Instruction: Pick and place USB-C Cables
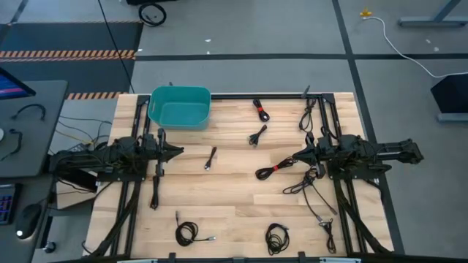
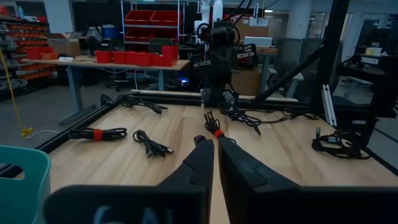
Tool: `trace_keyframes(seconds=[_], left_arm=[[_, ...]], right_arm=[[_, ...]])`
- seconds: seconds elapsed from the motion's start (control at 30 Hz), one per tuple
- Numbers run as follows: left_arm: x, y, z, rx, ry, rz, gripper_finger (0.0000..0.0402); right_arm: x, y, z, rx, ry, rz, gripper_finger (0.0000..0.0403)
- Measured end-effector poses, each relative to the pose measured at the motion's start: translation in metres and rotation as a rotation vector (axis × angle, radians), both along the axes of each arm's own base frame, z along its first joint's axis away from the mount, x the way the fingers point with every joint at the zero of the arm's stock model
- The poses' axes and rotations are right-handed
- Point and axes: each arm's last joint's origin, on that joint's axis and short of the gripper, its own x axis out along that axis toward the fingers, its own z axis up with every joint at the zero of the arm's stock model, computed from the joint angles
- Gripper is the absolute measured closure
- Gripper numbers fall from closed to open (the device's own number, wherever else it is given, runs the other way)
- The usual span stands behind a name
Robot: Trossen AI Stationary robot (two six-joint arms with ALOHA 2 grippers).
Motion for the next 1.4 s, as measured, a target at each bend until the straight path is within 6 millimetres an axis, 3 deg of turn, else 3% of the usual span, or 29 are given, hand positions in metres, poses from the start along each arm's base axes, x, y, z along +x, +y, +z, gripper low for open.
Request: trace_keyframes(seconds=[0.4,0.47,0.67,0.8,1.0,1.27,1.4], left_arm=[[0.0,0.0,0.002,0.001,-0.017,0.0,0.0367],[0.0,0.0,0.006,-0.012,-0.067,-0.002,0.037],[-0.002,0.001,0.022,-0.28,-0.26,0.001,0.0374],[0.006,0.002,0.029,-0.253,-0.31,0.027,0.0383],[0.051,0.008,0.029,-0.27,0.035,0.18,0.0393],[0.121,0.001,0.007,-0.345,0.867,0.323,0.0388],[0.159,0.002,0.003,-0.408,0.953,0.458,0.0358]], right_arm=[[0.0,0.0,0.0,0.0,0.0,0.0,0.039],[0.0,0.0,0.0,0.0,0.0,0.0,0.039],[0.0,0.0,0.0,0.0,0.0,0.0,0.039],[0.0,0.0,0.0,0.0,-0.001,0.0,0.039],[0.0,0.0,0.001,0.0,-0.007,0.0,0.039],[0.0,0.0,0.001,0.0,-0.007,0.0,0.039],[0.0,0.0,0.001,0.0,-0.008,0.0,0.039]])
